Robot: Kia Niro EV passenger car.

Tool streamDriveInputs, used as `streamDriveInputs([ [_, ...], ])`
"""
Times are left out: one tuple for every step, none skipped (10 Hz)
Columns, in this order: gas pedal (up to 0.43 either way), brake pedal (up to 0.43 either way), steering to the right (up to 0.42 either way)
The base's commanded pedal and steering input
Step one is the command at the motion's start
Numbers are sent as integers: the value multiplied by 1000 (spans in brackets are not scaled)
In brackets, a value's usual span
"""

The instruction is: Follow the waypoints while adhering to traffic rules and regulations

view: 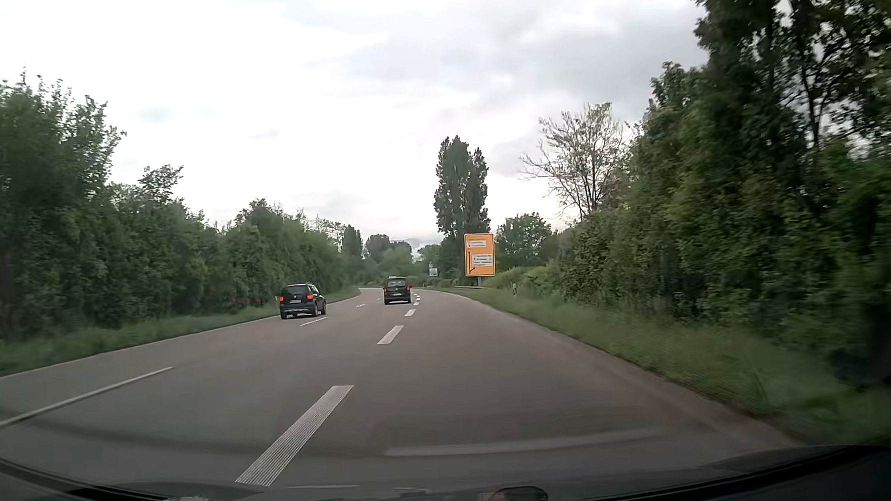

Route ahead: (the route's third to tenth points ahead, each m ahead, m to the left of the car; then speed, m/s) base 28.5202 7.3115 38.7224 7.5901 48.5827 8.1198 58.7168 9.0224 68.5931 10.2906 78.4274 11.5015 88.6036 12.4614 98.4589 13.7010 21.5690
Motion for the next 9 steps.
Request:
streamDriveInputs([
  [138, 0, -9],
  [138, 0, -9],
  [138, 0, -9],
  [138, 0, -9],
  [138, 0, -9],
  [138, 0, -9],
  [138, 0, -9],
  [138, 0, -9],
  [138, 0, -9],
])
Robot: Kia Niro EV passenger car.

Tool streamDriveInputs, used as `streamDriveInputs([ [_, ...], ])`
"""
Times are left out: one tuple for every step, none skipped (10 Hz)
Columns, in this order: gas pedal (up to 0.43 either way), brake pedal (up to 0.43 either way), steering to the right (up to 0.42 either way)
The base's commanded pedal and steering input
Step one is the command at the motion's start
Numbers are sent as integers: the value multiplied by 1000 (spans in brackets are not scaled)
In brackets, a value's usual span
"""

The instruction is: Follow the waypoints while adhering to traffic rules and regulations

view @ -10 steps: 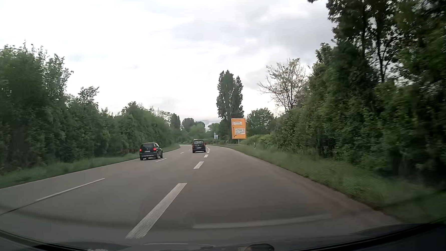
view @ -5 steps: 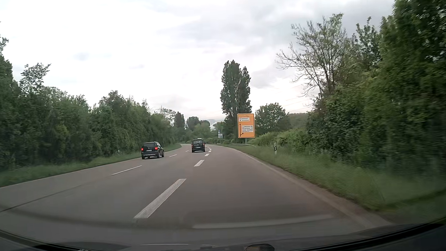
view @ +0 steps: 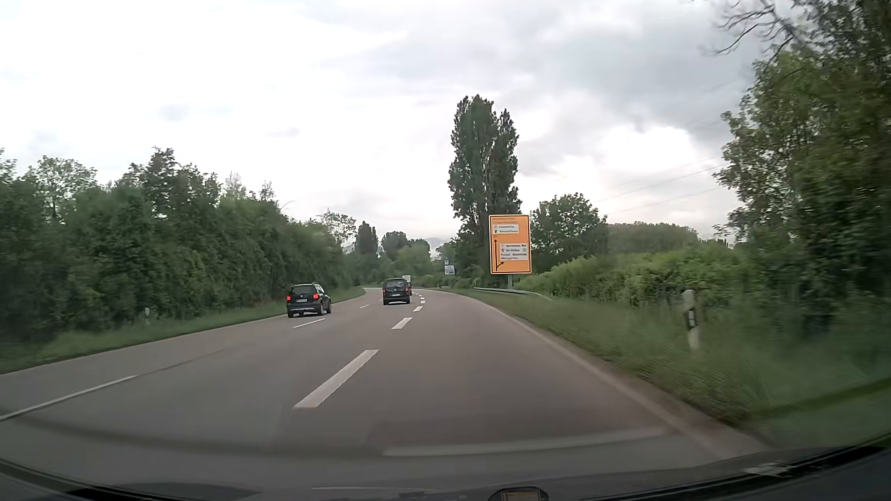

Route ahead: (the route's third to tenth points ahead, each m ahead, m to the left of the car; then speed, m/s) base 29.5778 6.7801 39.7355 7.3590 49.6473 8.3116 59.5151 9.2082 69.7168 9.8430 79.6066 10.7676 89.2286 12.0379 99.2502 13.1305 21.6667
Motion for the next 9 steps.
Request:
streamDriveInputs([
  [138, 0, -9],
  [138, 0, -9],
  [138, 0, -9],
  [138, 0, -9],
  [138, 0, -9],
  [138, 0, -8],
  [138, 0, -8],
  [138, 0, -8],
  [138, 0, -8],
])
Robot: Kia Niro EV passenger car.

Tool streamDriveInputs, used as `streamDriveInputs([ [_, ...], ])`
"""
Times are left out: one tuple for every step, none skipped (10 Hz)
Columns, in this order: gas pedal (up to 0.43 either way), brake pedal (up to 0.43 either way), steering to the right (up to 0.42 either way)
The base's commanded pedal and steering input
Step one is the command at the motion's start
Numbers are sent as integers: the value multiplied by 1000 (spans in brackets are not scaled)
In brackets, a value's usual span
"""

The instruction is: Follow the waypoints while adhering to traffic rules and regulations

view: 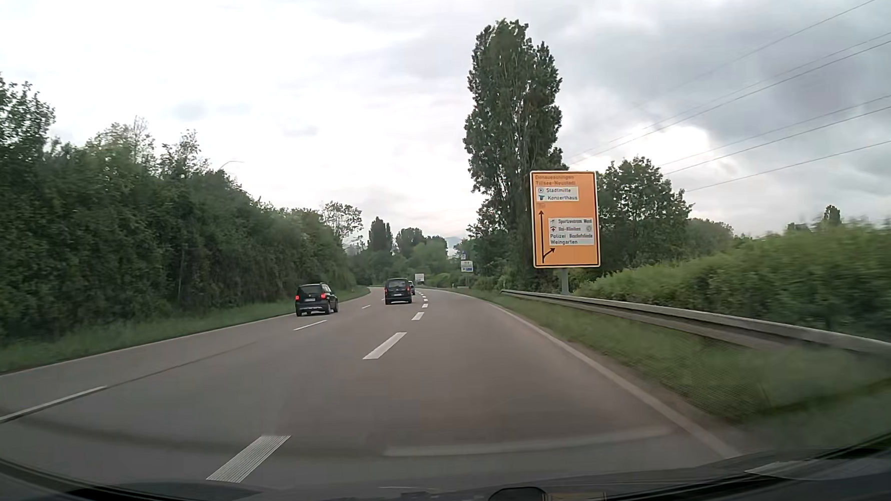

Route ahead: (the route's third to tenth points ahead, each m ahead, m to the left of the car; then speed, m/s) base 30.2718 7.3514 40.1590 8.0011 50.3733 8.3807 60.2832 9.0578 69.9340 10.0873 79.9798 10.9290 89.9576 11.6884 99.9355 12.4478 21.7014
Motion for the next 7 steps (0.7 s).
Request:
streamDriveInputs([
  [138, 0, -8],
  [138, 0, -8],
  [138, 0, -8],
  [138, 0, -8],
  [138, 0, -8],
  [138, 0, -8],
  [138, 0, -7],
])
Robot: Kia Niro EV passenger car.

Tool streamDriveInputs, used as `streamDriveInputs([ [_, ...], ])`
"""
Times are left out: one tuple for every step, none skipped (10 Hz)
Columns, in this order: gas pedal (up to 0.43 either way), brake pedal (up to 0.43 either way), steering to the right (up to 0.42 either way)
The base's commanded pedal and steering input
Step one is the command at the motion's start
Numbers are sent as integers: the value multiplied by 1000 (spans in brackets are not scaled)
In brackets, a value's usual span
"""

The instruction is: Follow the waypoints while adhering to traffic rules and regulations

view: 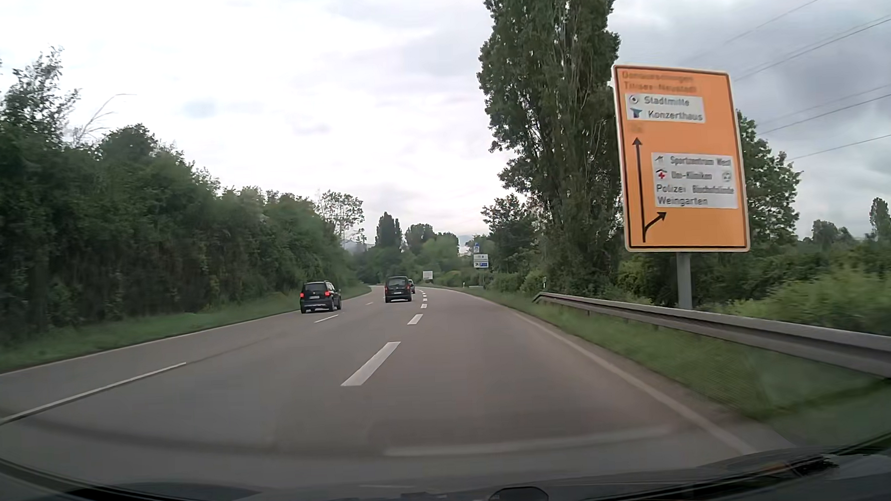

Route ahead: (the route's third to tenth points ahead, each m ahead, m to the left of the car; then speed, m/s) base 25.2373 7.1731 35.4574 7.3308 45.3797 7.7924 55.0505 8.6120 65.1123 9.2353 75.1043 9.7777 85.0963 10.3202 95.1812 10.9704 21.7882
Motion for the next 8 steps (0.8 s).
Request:
streamDriveInputs([
  [138, 0, -7],
  [138, 0, -6],
  [138, 0, -6],
  [138, 0, -6],
  [138, 0, -6],
  [138, 0, -6],
  [138, 0, -5],
  [138, 0, -6],
])
